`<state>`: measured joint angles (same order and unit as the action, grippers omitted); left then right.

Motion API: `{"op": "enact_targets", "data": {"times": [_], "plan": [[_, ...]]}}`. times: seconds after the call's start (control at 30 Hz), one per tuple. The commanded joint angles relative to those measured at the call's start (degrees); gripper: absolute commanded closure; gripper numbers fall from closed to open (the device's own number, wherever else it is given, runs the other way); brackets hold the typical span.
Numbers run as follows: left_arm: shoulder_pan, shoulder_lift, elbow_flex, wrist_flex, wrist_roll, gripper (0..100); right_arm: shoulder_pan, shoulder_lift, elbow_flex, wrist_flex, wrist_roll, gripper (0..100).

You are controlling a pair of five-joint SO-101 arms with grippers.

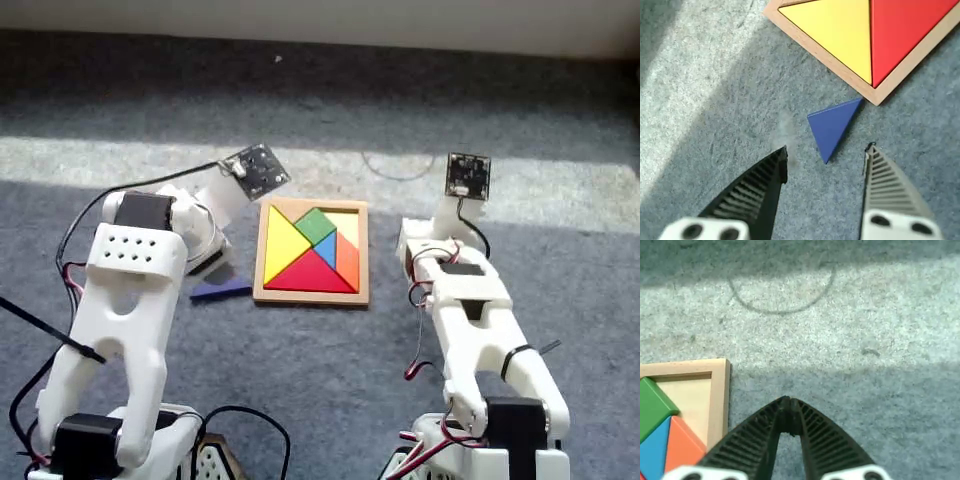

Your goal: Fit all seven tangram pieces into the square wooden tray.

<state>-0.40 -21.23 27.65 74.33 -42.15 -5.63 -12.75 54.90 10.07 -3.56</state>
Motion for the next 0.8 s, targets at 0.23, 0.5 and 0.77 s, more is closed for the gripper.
{"op": "enact_targets", "data": {"times": [0.23,0.5,0.77], "plan": [[1.19,21.85,-11.91,7.3,-14.07,75,2.95,2.42,-4.26,-1.19,-0.09,98.9],[0.92,33.71,-19.74,7.38,-17.05,75,3.03,2.42,-4.26,-1.19,0.0,98.9],[-0.04,41.36,-23.96,7.3,-17.05,75,3.03,2.42,-4.26,-1.19,0.0,98.8]]}}
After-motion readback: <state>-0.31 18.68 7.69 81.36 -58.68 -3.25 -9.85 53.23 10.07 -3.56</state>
